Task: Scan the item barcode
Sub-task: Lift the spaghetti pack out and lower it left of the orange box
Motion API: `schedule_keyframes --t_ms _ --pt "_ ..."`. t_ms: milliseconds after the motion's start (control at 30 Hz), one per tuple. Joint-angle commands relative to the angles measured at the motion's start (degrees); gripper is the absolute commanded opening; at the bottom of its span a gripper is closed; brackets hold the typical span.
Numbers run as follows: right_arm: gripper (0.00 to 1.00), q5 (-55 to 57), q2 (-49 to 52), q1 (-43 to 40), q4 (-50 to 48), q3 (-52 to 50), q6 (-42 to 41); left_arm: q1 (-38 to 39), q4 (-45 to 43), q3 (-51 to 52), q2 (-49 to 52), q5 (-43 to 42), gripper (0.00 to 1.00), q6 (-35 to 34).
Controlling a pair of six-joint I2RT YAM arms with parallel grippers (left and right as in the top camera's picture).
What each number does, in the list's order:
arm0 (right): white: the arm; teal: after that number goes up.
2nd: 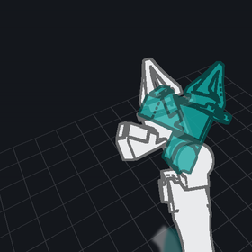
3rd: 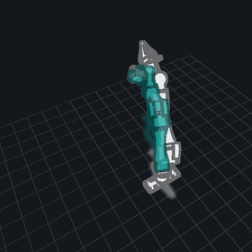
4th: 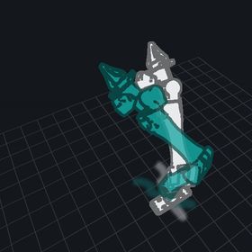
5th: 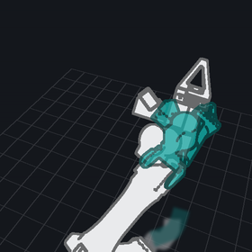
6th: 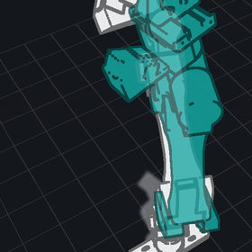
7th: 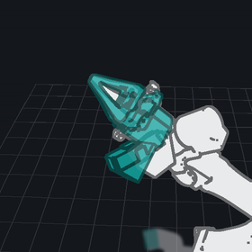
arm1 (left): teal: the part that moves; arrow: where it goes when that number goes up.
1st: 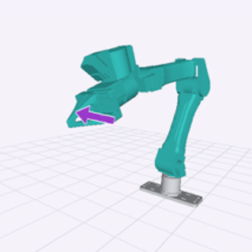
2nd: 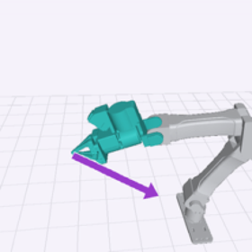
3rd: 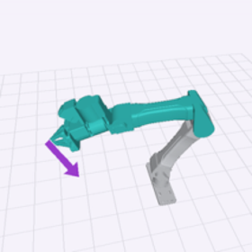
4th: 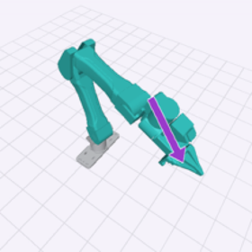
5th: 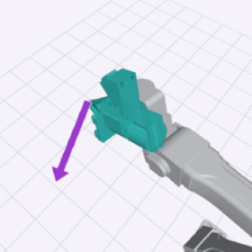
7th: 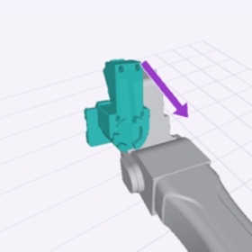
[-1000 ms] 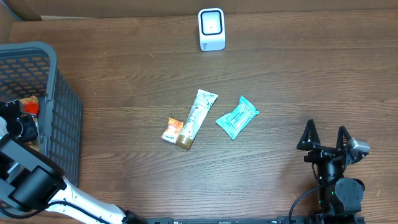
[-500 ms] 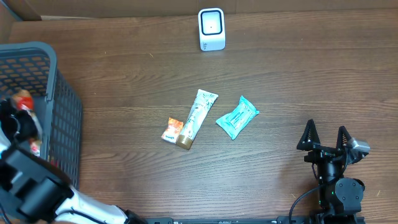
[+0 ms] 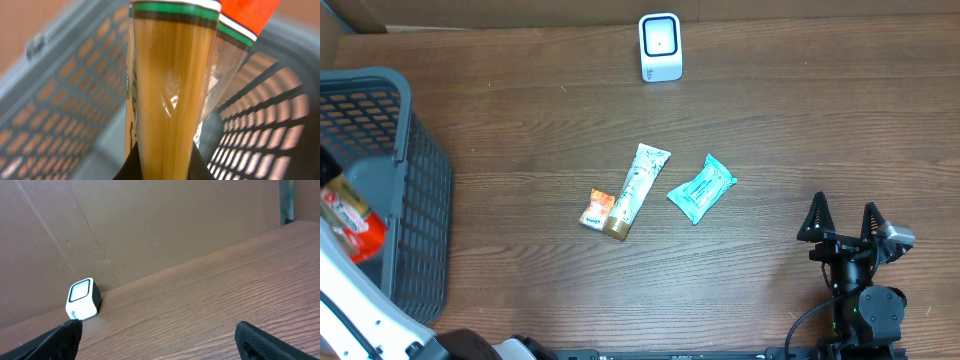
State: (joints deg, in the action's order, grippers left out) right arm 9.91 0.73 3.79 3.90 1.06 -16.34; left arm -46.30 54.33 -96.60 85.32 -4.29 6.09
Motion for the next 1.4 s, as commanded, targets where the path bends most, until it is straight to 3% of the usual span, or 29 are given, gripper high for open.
schedule_keyframes --t_ms 0,333,533,700,867,1100,1367 --pt "1.00 0.5 -0.5 0.0 -0.3 -0.6 -0.1 4.8 -5.6 -4.2 -8.0 -0.9 0.04 -1.0" --pt "1.00 0.5 -0.5 0.0 -0.3 -0.6 -0.1 26.0 -7.5 -12.0 -18.0 3.2 0.04 -1.0" --pt "1.00 0.5 -0.5 0.0 -0.3 -0.6 -0.1 40.5 2.4 -11.7 -20.5 3.2 0.04 -7.5" --pt "1.00 0.5 -0.5 0.0 -0.3 -0.6 -0.1 48.7 11.2 -6.8 -16.8 3.2 0.04 -11.2" --pt "1.00 0.5 -0.5 0.0 -0.3 -0.6 -0.1 52.8 12.4 2.3 -9.9 3.5 0.04 -13.4" --pt "1.00 0.5 -0.5 0.0 -0.3 -0.6 -0.1 53.9 6.0 13.6 2.0 4.9 0.04 -18.9" --pt "1.00 0.5 -0.5 0.0 -0.3 -0.6 -0.1 54.0 3.4 17.8 14.4 7.8 0.04 -19.0"
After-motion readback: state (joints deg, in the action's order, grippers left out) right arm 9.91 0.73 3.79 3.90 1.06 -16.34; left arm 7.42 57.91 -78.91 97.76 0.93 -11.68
